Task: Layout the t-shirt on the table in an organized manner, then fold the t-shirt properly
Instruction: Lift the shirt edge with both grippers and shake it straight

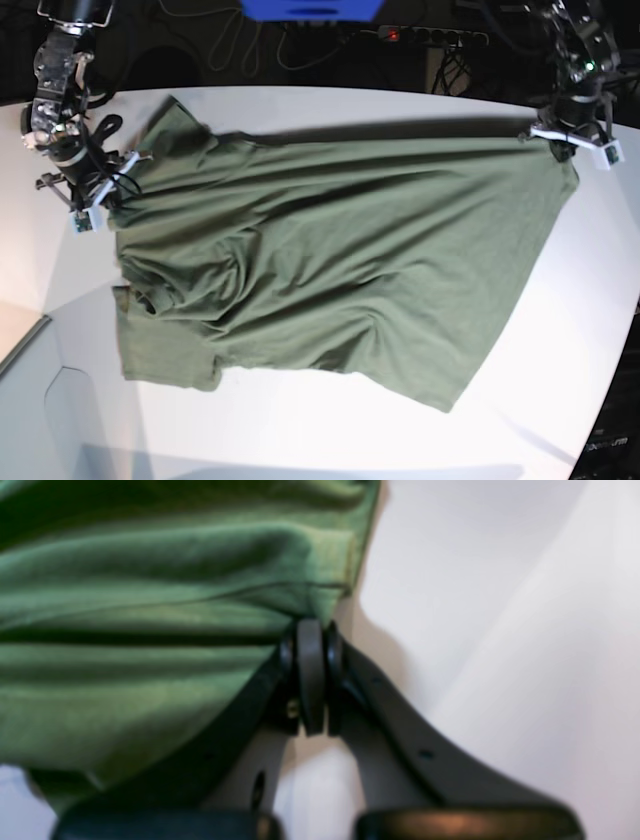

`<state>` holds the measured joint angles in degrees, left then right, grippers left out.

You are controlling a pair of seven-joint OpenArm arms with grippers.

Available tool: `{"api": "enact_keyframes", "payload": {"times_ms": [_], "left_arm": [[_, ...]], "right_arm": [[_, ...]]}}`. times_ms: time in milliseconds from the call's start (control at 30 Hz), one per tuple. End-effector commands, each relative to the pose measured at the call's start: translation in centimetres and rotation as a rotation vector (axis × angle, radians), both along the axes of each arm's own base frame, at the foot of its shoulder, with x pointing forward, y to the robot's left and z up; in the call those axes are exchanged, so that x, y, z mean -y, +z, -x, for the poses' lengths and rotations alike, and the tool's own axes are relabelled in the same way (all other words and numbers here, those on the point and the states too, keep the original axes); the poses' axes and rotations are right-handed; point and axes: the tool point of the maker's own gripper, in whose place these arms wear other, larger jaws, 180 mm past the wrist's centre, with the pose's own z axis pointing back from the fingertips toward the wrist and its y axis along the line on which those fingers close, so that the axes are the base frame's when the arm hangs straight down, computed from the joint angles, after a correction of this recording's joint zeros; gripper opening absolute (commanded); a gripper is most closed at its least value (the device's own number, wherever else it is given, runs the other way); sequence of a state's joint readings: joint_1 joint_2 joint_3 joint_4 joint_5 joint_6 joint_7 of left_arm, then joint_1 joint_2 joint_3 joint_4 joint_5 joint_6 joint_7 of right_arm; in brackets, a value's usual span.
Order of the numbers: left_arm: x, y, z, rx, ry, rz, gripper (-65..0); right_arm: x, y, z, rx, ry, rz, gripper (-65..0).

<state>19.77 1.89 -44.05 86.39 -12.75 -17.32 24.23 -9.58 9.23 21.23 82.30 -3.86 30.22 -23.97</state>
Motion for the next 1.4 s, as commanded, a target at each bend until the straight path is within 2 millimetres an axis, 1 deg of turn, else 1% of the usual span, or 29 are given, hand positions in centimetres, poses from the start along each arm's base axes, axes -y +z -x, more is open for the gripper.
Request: {"api": "enact_keyframes", "payload": {"times_ms": [0, 67, 133, 200, 267, 300, 400, 500, 633, 800, 933, 1000, 1033, 1167, 1300, 1333, 1367], "left_arm": [[0.1, 1.1, 0.3, 0.035, 0.002, -0.006, -63.8], [1.3, 1.9, 0.8, 0.061, 0.004, 0.017, -63.8], [2.7, 2.6, 1.5, 0.072, -0.015, 0.031, -63.8], [4.0, 3.4, 1.7, 0.079, -0.052, 0.032, -63.8], [4.7, 3.8, 2.1, 0.074, -0.080, 0.026, -63.8], [4.8, 4.1, 2.1, 0.076, -0.087, 0.021, -63.8], [4.8, 4.6, 2.2, 0.083, -0.092, 0.010, -63.8], [4.7, 5.0, 2.4, 0.084, -0.097, -0.002, -63.8], [4.7, 6.2, 2.5, 0.097, -0.110, -0.026, -63.8], [4.8, 8.6, 2.4, 0.133, -0.134, -0.070, -63.8], [4.8, 9.5, 2.1, 0.151, -0.142, -0.084, -63.8], [4.8, 9.5, 1.9, 0.156, -0.141, -0.085, -63.8], [4.9, 9.5, 1.8, 0.157, -0.142, -0.082, -63.8], [4.9, 10.8, -1.0, 0.231, -0.140, -0.088, -63.8], [5.0, 12.0, -4.5, 0.319, -0.133, -0.076, -63.8], [4.9, 12.5, -5.7, 0.349, -0.129, -0.072, -63.8], [4.9, 12.9, -6.7, 0.375, -0.125, -0.067, -63.8]], "right_arm": [[0.6, 1.9, -1.1, 0.066, 0.009, 0.018, -65.0], [0.8, 2.4, -0.4, 0.069, 0.015, 0.035, -65.0], [1.2, 3.4, 0.1, 0.090, 0.011, 0.056, -65.0], [1.4, 4.4, 0.7, 0.109, 0.005, 0.072, -65.0], [1.7, 5.5, 1.5, 0.132, -0.018, 0.084, -65.0], [1.8, 6.1, 1.9, 0.144, -0.019, 0.090, -65.0], [0.9, 7.5, 3.0, 0.165, 0.015, 0.085, -65.0], [1.0, 9.0, 4.2, 0.190, 0.000, 0.089, -65.0], [2.8, 10.3, 5.3, 0.212, -0.081, 0.122, -65.0], [5.5, 10.5, 7.5, 0.190, -0.157, 0.165, -65.0], [6.8, 10.7, 8.4, 0.189, -0.207, 0.178, -65.0], [6.8, 10.8, 8.4, 0.189, -0.208, 0.179, -65.0], [6.8, 10.8, 8.3, 0.192, -0.207, 0.178, -65.0], [5.2, 11.3, 5.3, 0.241, -0.161, 0.150, -65.0], [2.9, 12.6, 1.0, 0.305, -0.067, 0.147, -65.0], [2.0, 12.7, -0.6, 0.317, -0.038, 0.146, -65.0], [1.6, 12.7, -1.8, 0.320, -0.022, 0.154, -65.0]]}}
